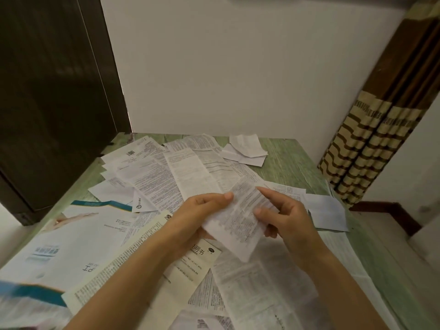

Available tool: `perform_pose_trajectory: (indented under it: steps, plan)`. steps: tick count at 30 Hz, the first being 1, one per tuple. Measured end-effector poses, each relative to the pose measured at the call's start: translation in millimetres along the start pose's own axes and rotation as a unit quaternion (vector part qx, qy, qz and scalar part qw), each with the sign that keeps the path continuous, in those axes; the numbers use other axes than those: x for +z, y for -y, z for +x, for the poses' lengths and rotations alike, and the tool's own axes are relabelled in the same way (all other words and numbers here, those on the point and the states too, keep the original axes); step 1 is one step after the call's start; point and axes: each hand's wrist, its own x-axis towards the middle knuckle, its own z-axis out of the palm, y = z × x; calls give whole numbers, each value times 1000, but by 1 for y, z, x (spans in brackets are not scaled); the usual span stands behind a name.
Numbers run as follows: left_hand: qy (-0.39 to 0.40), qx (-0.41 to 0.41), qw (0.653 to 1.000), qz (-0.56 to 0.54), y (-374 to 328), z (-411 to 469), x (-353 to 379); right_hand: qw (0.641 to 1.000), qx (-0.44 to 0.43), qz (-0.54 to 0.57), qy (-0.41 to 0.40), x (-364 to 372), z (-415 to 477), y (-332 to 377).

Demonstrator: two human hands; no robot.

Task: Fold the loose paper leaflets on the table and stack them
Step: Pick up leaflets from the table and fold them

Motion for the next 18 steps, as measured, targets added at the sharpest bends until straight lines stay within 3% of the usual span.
perform_pose_trajectory:
  steps: [3,5,6,7,9,11,12,14,16,18]
  plan:
    - [11,-14,999,41,7,-1,5,999,-29,-25,36,-1,-3,3]
    - [-13,0,999,46,11,0,9,995,-74,-60,-9,3,-3,-2]
    - [-29,6,999,36,12,1,11,983,-128,-112,-68,5,-2,-5]
    - [-41,8,999,17,13,3,12,952,-200,-180,-147,4,-1,-7]
    - [-54,11,998,-22,13,2,14,838,-333,-301,-311,-3,3,-7]
    - [-67,11,997,-46,12,1,16,744,-361,-343,-446,-17,2,1]
    - [-74,10,995,-61,12,1,18,721,-335,-356,-491,-27,0,4]
    - [-84,8,992,-96,11,1,20,745,-205,-410,-485,-43,-2,6]
    - [-85,3,988,-126,9,1,22,780,-22,-489,-391,-55,-3,4]
    - [-83,-3,987,-140,8,0,23,782,100,-537,-301,-60,-3,3]
